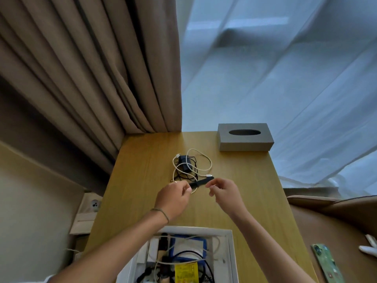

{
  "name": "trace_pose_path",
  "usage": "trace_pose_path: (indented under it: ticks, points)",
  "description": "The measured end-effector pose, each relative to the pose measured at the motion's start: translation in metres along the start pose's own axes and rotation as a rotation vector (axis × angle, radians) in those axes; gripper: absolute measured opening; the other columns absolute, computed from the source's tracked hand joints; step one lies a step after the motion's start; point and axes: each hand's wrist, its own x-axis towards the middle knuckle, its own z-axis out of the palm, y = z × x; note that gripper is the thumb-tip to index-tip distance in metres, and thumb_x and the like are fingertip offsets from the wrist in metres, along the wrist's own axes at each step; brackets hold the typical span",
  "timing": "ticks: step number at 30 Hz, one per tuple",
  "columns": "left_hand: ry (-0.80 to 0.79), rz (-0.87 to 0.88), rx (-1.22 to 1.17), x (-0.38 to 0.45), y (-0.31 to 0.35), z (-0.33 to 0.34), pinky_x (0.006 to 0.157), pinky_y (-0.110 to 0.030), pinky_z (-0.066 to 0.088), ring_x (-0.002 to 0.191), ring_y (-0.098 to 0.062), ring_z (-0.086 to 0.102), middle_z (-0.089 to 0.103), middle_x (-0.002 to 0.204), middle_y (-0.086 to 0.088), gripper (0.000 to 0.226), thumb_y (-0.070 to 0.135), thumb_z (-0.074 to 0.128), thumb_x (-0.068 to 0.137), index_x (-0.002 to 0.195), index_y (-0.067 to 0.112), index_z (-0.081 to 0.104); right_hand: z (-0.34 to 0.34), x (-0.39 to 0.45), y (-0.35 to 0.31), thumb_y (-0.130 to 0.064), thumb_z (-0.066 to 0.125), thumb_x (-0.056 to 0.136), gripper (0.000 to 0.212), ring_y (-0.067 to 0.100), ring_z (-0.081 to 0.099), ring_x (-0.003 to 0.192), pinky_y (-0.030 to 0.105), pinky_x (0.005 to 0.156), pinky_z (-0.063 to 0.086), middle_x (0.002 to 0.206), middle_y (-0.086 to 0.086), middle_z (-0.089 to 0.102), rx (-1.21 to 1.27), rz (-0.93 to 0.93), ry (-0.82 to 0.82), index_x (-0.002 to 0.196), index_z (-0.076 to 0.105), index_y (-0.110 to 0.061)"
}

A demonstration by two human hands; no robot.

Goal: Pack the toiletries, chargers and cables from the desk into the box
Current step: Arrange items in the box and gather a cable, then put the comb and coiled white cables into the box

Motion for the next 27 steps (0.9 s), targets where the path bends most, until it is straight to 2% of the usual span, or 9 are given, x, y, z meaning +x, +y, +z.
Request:
trace_pose_path:
  ticks: [2, 8, 13, 16, 19, 24, 27]
  points:
    - [-0.004, -0.013, 0.066, 0.022, -0.007, 0.013, 0.055, -0.024, 0.046, 0.068, -0.006, 0.057, 0.061, 0.081, 0.011, 0.018, 0.033, 0.05, 0.099, 0.092, 0.029, 0.065, -0.001, 0.017, 0.006, -0.011, 0.056, 0.097, 0.021, -0.001, 0.054, 0.054, 0.02, 0.054, 0.045, 0.077, 0.003, 0.07, 0.022, 0.022, -0.005, 0.09, 0.072, -0.024]
    - [0.001, -0.019, 0.219, 0.072, -0.028, 0.052, 0.072, -0.028, 0.052, 0.09, -0.01, 0.057, 0.063, 0.102, 0.009, 0.011, 0.034, 0.058, 0.096, 0.105, 0.03, 0.063, -0.001, 0.052, 0.023, -0.009, 0.056, 0.097, 0.022, -0.002, 0.048, 0.048, 0.018, 0.047, 0.041, 0.072, 0.001, 0.068, 0.036, 0.065, -0.014, 0.089, 0.073, -0.02]
    - [-0.091, 0.02, 0.309, 0.099, -0.04, 0.074, 0.082, -0.031, 0.054, 0.104, -0.015, 0.06, 0.064, 0.112, 0.007, 0.036, 0.036, 0.07, 0.089, 0.122, 0.028, 0.058, -0.006, 0.065, 0.036, -0.008, 0.056, 0.096, 0.023, 0.008, 0.052, 0.055, 0.027, 0.052, 0.041, 0.072, 0.003, 0.069, 0.061, 0.092, -0.022, 0.088, 0.074, -0.021]
    - [-0.123, 0.055, 0.401, 0.105, -0.044, 0.083, 0.078, -0.03, 0.052, 0.103, -0.017, 0.062, 0.067, 0.109, 0.006, 0.043, 0.035, 0.074, 0.085, 0.124, 0.029, 0.056, -0.009, 0.07, 0.04, -0.009, 0.057, 0.096, 0.024, 0.012, 0.056, 0.061, 0.03, 0.055, 0.044, 0.075, 0.005, 0.071, 0.061, 0.096, -0.021, 0.087, 0.074, -0.023]
    - [-0.113, 0.077, 0.373, 0.108, -0.049, 0.088, 0.078, -0.029, 0.051, 0.102, -0.016, 0.063, 0.068, 0.109, 0.006, 0.045, 0.028, 0.077, 0.083, 0.123, 0.029, 0.057, -0.013, 0.075, 0.041, -0.009, 0.058, 0.096, 0.023, 0.014, 0.056, 0.062, 0.032, 0.056, 0.044, 0.077, 0.007, 0.071, 0.074, 0.096, -0.025, 0.088, 0.074, -0.022]
    - [-0.132, 0.095, 0.216, 0.1, -0.052, 0.082, 0.083, -0.026, 0.055, 0.099, -0.015, 0.065, 0.063, 0.112, 0.008, 0.028, 0.02, 0.069, 0.09, 0.118, 0.025, 0.067, -0.014, 0.093, 0.031, -0.007, 0.056, 0.097, 0.022, 0.015, 0.053, 0.06, 0.034, 0.055, 0.042, 0.077, 0.01, 0.071, 0.058, 0.067, -0.039, 0.089, 0.074, -0.016]
    - [-0.069, 0.016, 0.109, 0.086, -0.055, 0.065, 0.069, -0.02, 0.052, 0.083, -0.004, 0.059, 0.058, 0.1, 0.013, 0.017, 0.021, 0.066, 0.092, 0.109, 0.024, 0.068, -0.011, 0.106, 0.02, -0.008, 0.056, 0.098, 0.022, 0.009, 0.052, 0.054, 0.026, 0.049, 0.042, 0.077, 0.006, 0.071, 0.027, 0.028, -0.038, 0.088, 0.073, -0.019]
